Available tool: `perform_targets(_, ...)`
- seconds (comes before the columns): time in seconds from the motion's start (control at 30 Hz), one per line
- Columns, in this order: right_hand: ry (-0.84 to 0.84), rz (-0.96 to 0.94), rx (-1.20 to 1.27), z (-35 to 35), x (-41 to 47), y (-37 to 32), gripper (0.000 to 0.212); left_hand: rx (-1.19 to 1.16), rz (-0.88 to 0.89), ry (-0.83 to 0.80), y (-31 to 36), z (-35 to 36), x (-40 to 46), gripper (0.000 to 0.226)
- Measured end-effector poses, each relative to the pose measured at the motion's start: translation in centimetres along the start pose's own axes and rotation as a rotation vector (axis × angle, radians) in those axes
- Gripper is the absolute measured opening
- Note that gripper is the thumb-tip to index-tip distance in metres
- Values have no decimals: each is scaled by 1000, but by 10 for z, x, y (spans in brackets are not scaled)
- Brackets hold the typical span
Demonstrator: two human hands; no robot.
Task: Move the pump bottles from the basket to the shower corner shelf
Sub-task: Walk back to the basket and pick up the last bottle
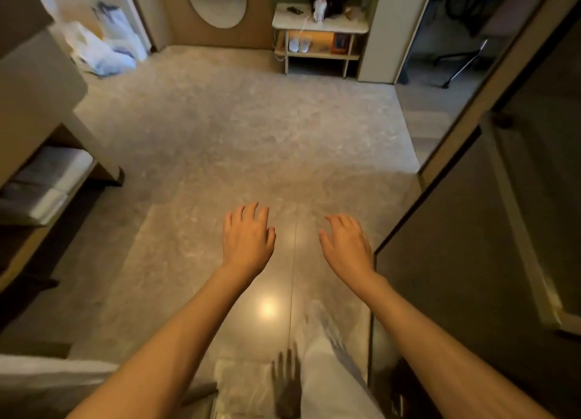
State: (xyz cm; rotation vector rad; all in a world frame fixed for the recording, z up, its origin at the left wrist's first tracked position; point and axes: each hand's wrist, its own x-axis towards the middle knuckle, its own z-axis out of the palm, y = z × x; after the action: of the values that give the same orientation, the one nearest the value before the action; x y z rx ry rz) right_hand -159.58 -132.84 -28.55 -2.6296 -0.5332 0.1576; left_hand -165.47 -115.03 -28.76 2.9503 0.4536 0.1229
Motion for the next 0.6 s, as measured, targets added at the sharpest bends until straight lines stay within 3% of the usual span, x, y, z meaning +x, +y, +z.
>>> perform_targets(0.4, 4, -218, 3, -60, 330, -24, 41, 53, -208, 81, -22, -46, 279, 49)
perform_targets(0.6, -80, -312, -22, -31, 446, -49, 42, 34, -279, 8, -59, -31, 377, 55)
